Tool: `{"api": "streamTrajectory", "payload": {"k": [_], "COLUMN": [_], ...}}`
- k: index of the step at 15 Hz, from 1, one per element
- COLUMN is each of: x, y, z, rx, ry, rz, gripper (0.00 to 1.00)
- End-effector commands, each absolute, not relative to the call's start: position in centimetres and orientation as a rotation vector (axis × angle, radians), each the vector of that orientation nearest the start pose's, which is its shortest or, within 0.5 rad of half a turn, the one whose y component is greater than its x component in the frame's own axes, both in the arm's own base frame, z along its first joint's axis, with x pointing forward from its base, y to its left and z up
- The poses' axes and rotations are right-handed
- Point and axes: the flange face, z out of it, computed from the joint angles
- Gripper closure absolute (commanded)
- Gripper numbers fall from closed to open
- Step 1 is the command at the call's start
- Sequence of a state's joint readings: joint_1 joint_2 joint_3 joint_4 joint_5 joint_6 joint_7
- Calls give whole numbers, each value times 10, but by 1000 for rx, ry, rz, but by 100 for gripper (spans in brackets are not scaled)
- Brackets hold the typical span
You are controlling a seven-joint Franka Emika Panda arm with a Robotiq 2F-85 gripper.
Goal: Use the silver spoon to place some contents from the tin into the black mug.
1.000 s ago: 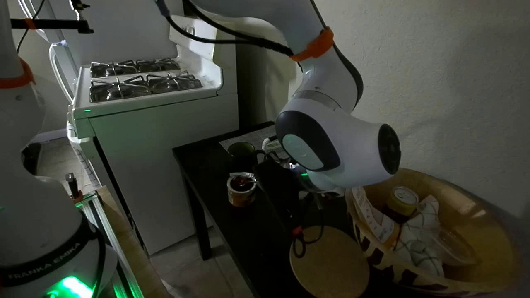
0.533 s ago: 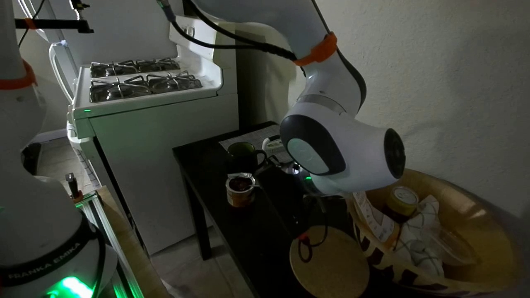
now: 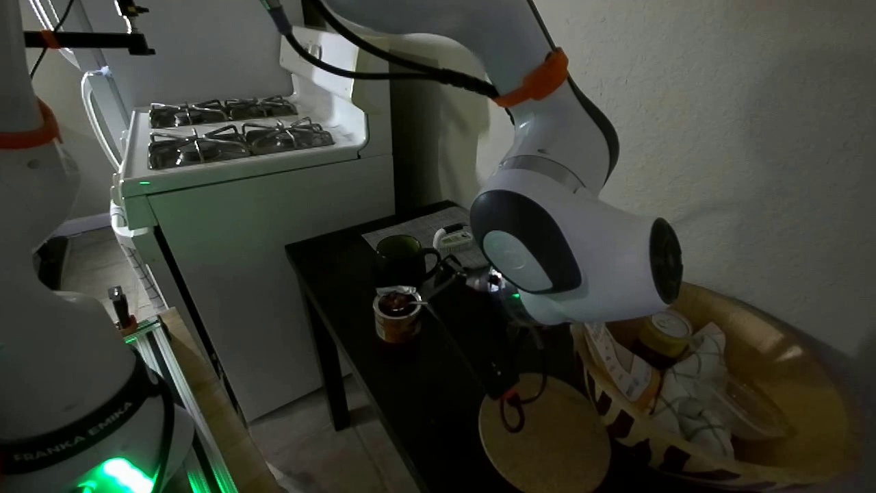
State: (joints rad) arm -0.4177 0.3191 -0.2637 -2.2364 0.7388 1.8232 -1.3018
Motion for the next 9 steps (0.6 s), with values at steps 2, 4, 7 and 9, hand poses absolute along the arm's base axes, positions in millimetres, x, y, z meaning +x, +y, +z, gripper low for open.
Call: {"api": "streamTrajectory", "payload": {"k": [2, 4, 7, 9], "x": [396, 395, 393, 392], "y": [-263, -266, -270, -272], "z": [209, 211, 212, 213], "rx": [-2227, -2220, -2216, -2214], "ry": [-215, -225, -233, -238], "rz": [-124, -128, -135, -145], "gripper": [98, 98, 98, 98]}}
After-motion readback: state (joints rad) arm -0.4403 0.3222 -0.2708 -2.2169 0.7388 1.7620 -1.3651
